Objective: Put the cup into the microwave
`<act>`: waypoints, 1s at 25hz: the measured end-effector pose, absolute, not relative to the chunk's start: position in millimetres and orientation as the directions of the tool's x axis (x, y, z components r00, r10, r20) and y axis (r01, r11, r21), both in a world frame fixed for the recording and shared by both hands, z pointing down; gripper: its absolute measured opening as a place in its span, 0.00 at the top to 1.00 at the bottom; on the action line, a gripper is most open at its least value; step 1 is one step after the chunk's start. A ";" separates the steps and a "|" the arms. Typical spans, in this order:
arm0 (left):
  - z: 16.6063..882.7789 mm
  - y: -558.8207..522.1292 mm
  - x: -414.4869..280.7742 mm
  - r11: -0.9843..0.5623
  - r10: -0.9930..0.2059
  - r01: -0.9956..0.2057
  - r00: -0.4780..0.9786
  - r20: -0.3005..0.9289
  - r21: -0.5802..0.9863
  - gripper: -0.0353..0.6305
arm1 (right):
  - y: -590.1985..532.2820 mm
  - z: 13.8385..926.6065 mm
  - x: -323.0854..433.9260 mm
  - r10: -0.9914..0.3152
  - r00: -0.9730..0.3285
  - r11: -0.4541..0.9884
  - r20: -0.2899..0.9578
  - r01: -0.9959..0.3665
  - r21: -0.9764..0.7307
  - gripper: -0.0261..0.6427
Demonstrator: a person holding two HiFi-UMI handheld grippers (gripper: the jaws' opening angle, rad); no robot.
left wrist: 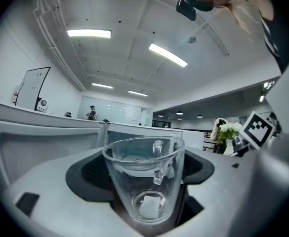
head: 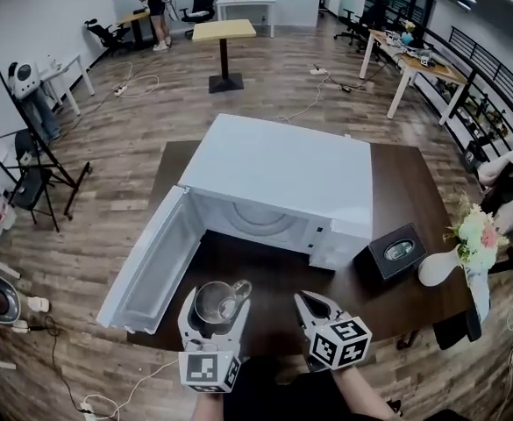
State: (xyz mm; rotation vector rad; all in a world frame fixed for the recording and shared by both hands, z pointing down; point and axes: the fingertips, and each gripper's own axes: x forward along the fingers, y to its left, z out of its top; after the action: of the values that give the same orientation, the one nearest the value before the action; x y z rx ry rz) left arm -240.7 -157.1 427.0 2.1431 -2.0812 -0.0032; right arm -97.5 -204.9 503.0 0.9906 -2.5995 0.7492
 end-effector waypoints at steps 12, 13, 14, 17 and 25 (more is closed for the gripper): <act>444.2 -222.2 -252.0 -0.153 -0.979 -0.980 0.169 0.116 0.130 0.35 | -236.7 515.3 -111.9 -0.604 -0.674 0.554 0.426 -0.739 -0.383 0.97; 445.0 -226.5 -252.1 -0.162 -0.977 -0.978 0.177 0.115 0.133 0.35 | -239.2 516.1 -112.9 -0.607 -0.671 0.549 0.426 -0.742 -0.386 0.97; 445.6 -230.4 -252.6 -0.169 -0.976 -0.976 0.185 0.112 0.137 0.35 | -241.9 516.8 -113.9 -0.610 -0.669 0.545 0.425 -0.743 -0.388 0.97; 448.6 -241.5 -254.6 -0.186 -0.973 -0.969 0.204 0.103 0.159 0.35 | -248.7 518.4 -116.4 -0.617 -0.663 0.539 0.424 -0.749 -0.385 0.97; 454.6 -272.1 -256.3 -0.216 -0.967 -0.968 0.230 0.110 0.129 0.35 | -252.0 522.8 -119.4 -0.621 -0.649 0.522 0.439 -0.761 -0.385 0.97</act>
State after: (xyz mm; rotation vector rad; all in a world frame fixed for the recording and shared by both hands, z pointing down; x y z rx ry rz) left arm -256.3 -272.1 454.6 2.3255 -1.8499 0.0087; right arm -119.4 -252.0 522.8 1.1666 -2.5171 0.8182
